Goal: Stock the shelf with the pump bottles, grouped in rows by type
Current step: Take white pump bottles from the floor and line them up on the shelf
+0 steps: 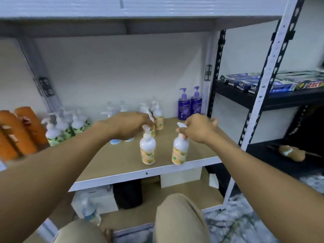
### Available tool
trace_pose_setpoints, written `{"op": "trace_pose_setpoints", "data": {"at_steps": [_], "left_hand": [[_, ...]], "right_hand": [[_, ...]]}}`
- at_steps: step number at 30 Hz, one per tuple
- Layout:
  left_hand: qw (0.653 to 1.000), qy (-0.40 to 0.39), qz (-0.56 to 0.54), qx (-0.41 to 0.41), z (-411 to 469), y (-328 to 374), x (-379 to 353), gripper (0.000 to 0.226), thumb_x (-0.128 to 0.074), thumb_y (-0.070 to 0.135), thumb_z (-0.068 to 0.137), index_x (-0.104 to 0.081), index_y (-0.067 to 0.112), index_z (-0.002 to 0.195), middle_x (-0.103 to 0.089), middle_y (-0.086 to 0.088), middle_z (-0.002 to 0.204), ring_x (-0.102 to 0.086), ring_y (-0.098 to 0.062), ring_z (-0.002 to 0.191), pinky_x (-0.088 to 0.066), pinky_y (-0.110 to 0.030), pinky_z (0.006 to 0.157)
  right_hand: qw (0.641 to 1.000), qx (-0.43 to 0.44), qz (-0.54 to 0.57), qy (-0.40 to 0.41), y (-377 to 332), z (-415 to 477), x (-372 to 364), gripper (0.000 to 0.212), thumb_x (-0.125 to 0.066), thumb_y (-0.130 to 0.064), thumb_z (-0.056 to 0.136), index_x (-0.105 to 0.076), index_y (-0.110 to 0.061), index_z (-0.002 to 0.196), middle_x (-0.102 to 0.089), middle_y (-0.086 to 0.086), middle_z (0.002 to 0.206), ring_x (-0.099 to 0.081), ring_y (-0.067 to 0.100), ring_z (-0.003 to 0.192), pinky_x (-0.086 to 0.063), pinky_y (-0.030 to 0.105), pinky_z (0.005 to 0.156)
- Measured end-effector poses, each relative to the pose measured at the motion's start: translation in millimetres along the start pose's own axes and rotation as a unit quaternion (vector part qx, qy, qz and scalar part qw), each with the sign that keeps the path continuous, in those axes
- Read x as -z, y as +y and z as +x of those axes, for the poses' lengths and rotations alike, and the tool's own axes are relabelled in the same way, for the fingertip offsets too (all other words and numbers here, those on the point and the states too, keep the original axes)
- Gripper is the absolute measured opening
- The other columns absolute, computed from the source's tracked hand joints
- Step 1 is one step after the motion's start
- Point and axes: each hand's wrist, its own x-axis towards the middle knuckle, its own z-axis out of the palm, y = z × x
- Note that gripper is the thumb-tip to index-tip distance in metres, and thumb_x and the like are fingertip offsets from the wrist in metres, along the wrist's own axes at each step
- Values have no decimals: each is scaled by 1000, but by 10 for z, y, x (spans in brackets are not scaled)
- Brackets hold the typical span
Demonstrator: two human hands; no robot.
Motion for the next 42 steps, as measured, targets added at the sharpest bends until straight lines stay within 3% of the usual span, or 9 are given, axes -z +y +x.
{"op": "trace_pose_setpoints", "data": {"at_steps": [3,7,16,21,25,28,33,37,42], "left_hand": [[998,-32,44,10,8,-327,-90,47,-30,46,73,-57,38,111,-62,10,117,-61,-22,105,-54,-43,81],[996,-22,64,56,61,-660,-188,55,-55,-2,83,-57,38,122,-56,18,122,-57,-11,107,-53,-35,76],[993,38,8,109,218,-1048,-449,57,-44,-2,84,-57,41,119,-53,6,112,-46,-20,89,-38,-33,73],[984,143,-81,64,267,-1165,-831,62,-46,-14,73,-65,34,109,-54,23,138,-46,-3,104,-53,-38,80],[927,280,-237,72,226,-1040,-1201,68,-43,-13,86,-57,32,136,-47,18,150,-47,-2,130,-47,-22,99],[832,385,-369,154,162,-786,-1484,55,-55,2,96,-48,32,141,-48,17,141,-58,-7,107,-46,-19,90],[728,338,-500,325,179,-520,-2001,58,-77,32,87,-46,38,135,-62,11,118,-63,-6,98,-53,-31,82],[728,307,-514,334,246,-472,-2205,50,-80,25,83,-54,36,125,-69,16,103,-64,1,90,-55,-37,88],[755,284,-493,326,305,-560,-2260,50,-79,31,84,-53,37,126,-67,20,103,-64,1,93,-54,-31,86]], "right_hand": [[999,2,-32,12,-196,292,-232,43,-63,-62,83,-71,-22,71,-66,-5,75,-60,18,87,-24,53,103],[997,8,-74,34,-477,540,-425,42,-55,-61,84,-58,-23,68,-58,-3,72,-58,21,85,-24,55,101],[994,-9,-85,70,-846,908,-755,51,-48,-74,85,-49,-24,77,-54,0,79,-58,24,92,-27,54,105],[994,-5,-62,94,-833,964,-984,52,-44,-75,86,-51,-25,73,-66,0,83,-59,26,96,-28,51,100],[992,22,-21,124,-773,958,-1149,56,-48,-75,85,-62,-22,75,-66,-3,74,-61,25,84,-29,41,80],[991,34,51,116,-681,876,-1275,46,-59,-68,83,-56,-24,70,-64,-8,70,-61,21,81,-31,41,82],[969,9,231,82,-388,655,-1575,36,-77,-58,73,-54,-31,80,-61,-17,75,-59,9,78,-41,40,88],[961,13,277,16,-154,517,-1900,51,-70,-67,57,-49,-43,96,-61,-20,99,-60,3,94,-50,47,92],[982,62,176,-10,-182,535,-2044,59,-79,-50,74,-49,-28,120,-62,-13,107,-61,16,106,-43,41,95]]}}
